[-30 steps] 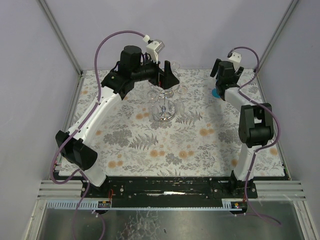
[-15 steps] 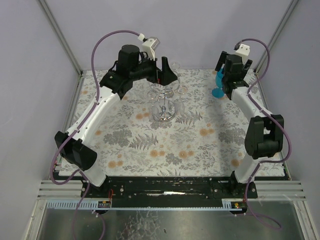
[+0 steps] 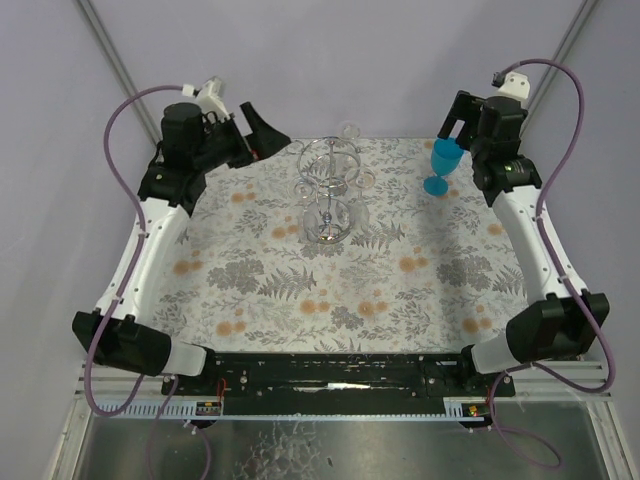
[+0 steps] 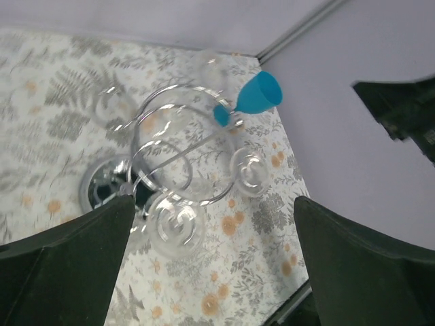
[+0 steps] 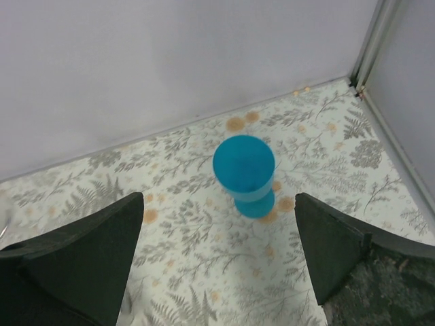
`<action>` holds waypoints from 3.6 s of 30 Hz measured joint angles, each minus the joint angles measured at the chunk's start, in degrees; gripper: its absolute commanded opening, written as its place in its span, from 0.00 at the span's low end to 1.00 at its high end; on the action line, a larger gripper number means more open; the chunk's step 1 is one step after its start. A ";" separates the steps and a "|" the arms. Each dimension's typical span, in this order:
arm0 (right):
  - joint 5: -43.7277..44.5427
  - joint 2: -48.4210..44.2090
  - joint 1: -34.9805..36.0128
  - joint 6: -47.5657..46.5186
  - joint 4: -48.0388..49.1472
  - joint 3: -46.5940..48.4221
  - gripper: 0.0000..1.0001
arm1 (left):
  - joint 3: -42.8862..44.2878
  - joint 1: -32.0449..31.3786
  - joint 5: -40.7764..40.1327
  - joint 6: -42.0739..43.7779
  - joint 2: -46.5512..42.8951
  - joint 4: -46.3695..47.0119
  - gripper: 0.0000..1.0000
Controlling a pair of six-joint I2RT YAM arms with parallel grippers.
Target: Take the wine glass off the wine glass rack
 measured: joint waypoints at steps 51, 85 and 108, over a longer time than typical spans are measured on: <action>-15.85 -5.60 0.00 8.98 -19.85 1.36 0.99 | -27.47 6.34 21.66 -28.85 4.17 19.43 0.39; -15.26 -8.07 0.00 8.92 -21.33 0.50 0.99 | -28.20 5.55 24.83 -31.19 4.42 21.66 0.00; -15.17 -8.96 0.00 8.90 -21.40 -0.07 0.99 | -29.20 6.05 25.79 -32.72 1.70 21.62 0.00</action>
